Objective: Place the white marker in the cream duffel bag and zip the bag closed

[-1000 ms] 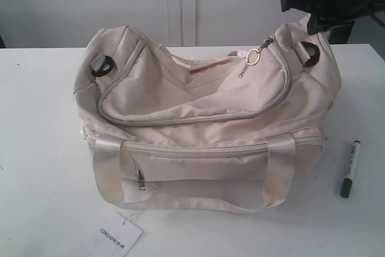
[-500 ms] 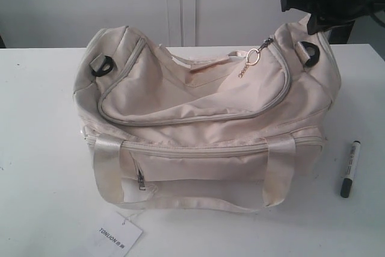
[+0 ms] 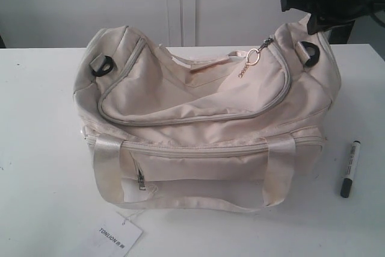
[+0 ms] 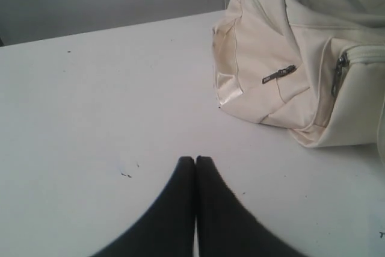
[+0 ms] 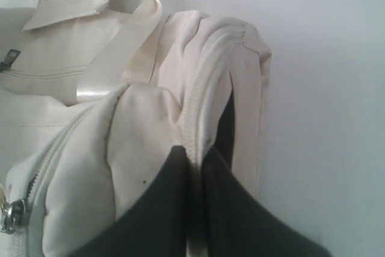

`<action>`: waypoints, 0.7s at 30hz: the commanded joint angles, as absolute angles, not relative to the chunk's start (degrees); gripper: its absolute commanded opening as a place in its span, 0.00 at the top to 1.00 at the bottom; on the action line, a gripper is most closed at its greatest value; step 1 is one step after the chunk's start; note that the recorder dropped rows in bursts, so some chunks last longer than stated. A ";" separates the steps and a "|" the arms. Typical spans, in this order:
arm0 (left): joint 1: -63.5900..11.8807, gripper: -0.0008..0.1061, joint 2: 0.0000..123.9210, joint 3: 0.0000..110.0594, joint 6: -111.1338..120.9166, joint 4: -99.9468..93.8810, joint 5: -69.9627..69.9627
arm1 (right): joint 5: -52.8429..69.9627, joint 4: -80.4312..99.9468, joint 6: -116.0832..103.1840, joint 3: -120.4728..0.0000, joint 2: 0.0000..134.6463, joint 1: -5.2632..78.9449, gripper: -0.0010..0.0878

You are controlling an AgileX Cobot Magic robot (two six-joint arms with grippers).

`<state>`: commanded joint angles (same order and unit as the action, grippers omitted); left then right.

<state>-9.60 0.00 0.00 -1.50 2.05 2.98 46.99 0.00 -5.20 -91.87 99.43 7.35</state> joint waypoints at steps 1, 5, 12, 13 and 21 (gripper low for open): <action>-9.60 0.99 0.00 0.00 -1.50 2.05 2.98 | 46.99 0.00 -5.20 -91.87 99.43 7.35 0.99; -9.60 0.99 0.00 0.00 -1.50 2.05 2.98 | 46.99 0.00 -5.20 -91.87 99.43 7.35 0.99; -9.60 0.99 0.00 0.00 0.32 2.05 0.83 | 46.99 0.00 -5.20 -91.87 99.43 7.35 0.99; -9.60 0.99 0.00 0.00 0.32 2.05 0.43 | 46.99 0.00 -5.20 -91.87 99.43 7.35 0.99; -9.60 0.99 0.00 0.00 0.32 2.05 -7.81 | 46.99 0.00 -5.20 -91.87 99.43 7.35 0.99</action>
<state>-9.60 0.00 0.00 0.32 2.05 -7.81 46.99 0.00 -5.20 -91.87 99.43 7.35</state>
